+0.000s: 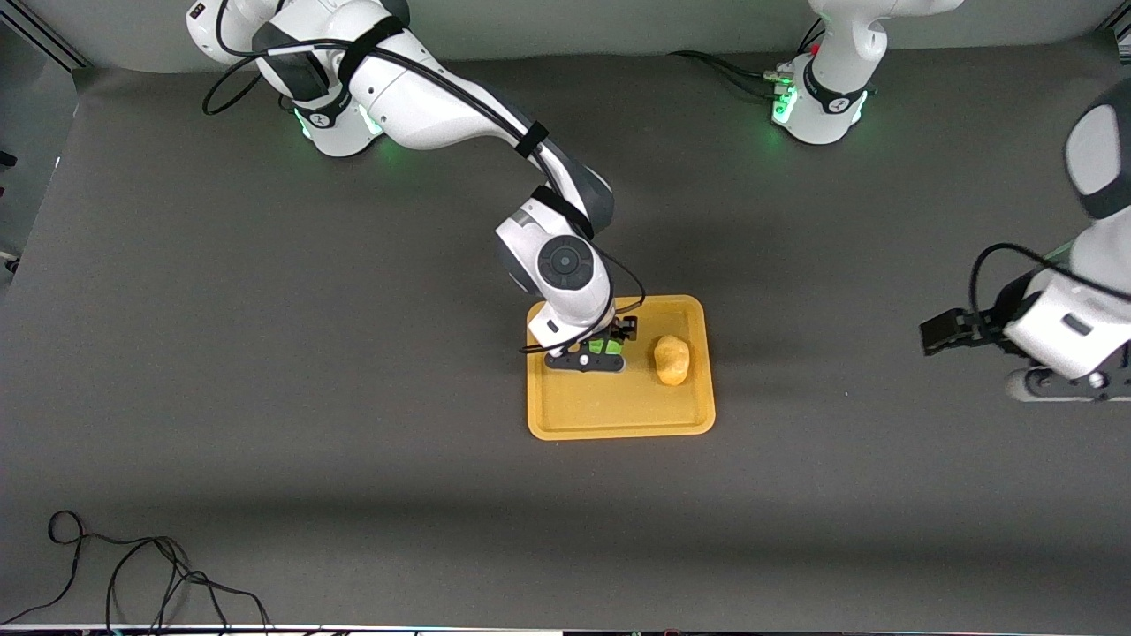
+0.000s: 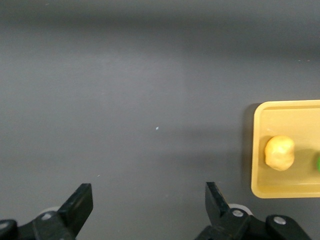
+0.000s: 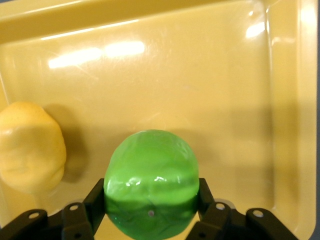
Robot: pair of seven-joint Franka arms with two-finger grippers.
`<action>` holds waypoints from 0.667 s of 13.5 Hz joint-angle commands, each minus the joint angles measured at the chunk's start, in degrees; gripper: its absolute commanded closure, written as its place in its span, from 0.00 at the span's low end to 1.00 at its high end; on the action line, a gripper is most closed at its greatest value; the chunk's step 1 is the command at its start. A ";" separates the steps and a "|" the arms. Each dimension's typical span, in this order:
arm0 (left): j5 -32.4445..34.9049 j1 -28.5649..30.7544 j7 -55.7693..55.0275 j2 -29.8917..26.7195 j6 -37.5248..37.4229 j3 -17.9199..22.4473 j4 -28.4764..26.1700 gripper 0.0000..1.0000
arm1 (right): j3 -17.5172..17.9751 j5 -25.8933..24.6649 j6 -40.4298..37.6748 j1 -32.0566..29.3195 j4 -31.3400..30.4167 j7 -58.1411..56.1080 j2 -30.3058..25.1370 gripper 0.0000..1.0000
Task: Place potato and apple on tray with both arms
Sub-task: 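Lower the apple onto the tray while the left gripper withdraws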
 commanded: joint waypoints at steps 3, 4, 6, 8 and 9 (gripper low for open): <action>-0.57 3.12 0.97 -12.80 3.25 -0.49 -13.79 0.00 | -0.50 -1.62 -0.13 -0.22 2.17 1.53 2.29 0.58; -0.57 3.39 0.97 -15.25 4.48 -0.49 -16.51 0.00 | -0.50 -1.62 -0.05 -0.22 2.17 1.53 2.82 0.58; -0.40 3.48 0.89 -19.83 7.46 -0.49 -21.88 0.00 | -0.59 -1.62 -0.13 -0.31 2.17 1.44 2.91 0.58; -0.22 4.00 1.06 -21.52 8.27 -0.49 -23.31 0.00 | -0.59 -1.62 -0.13 -0.31 2.43 1.62 2.91 0.58; -0.13 4.01 1.15 -22.22 8.10 -0.49 -23.22 0.00 | -0.59 -1.53 -0.05 -0.49 2.52 1.53 2.91 0.57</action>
